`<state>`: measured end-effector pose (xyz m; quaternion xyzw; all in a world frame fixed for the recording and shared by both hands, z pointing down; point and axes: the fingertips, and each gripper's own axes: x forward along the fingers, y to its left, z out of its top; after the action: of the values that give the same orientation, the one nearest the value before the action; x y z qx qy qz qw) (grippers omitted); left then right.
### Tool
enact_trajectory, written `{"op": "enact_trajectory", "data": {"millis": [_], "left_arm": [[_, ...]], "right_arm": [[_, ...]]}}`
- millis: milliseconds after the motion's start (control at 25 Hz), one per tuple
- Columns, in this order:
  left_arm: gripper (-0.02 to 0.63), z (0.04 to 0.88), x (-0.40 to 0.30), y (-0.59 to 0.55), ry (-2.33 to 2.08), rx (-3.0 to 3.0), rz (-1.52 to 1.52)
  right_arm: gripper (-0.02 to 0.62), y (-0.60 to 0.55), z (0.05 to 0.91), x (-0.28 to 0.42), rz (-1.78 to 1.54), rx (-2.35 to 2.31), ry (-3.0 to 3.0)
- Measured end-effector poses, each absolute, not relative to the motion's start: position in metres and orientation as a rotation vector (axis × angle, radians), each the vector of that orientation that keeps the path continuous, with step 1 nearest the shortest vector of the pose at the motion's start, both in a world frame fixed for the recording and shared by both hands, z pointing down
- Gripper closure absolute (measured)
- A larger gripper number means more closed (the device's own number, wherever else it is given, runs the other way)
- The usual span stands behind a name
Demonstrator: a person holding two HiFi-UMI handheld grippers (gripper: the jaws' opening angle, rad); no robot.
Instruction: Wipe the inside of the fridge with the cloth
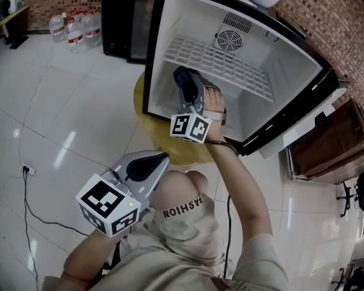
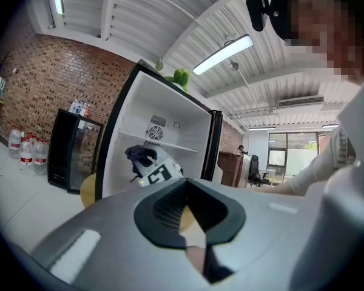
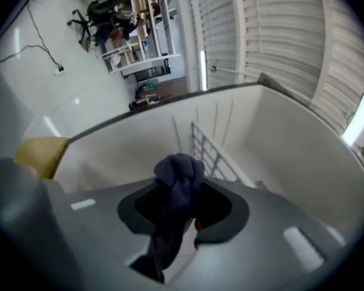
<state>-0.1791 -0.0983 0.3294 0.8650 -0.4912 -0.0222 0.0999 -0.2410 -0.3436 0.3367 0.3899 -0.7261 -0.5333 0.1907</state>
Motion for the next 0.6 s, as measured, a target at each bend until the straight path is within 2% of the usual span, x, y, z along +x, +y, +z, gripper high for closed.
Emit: {"op": "enact_trajectory", "data": {"millis": [360, 480, 600], "left_arm": [[0.606, 0.317, -0.188, -0.094, -1.454, 2.575, -0.104], [0.606, 0.315, -0.187, -0.093, -1.448, 2.583, -0.114], [0.606, 0.311, -0.183, -0.091, -1.418, 2.568, -0.126]], "right_arm": [[0.488, -0.454, 0.332, -0.296, -1.375, 1.203, -1.879], [0.488, -0.472, 0.334, -0.291, -1.394, 1.181, -1.790], [0.488, -0.479, 0.334, -0.257, -1.365, 1.193, -1.768]]}}
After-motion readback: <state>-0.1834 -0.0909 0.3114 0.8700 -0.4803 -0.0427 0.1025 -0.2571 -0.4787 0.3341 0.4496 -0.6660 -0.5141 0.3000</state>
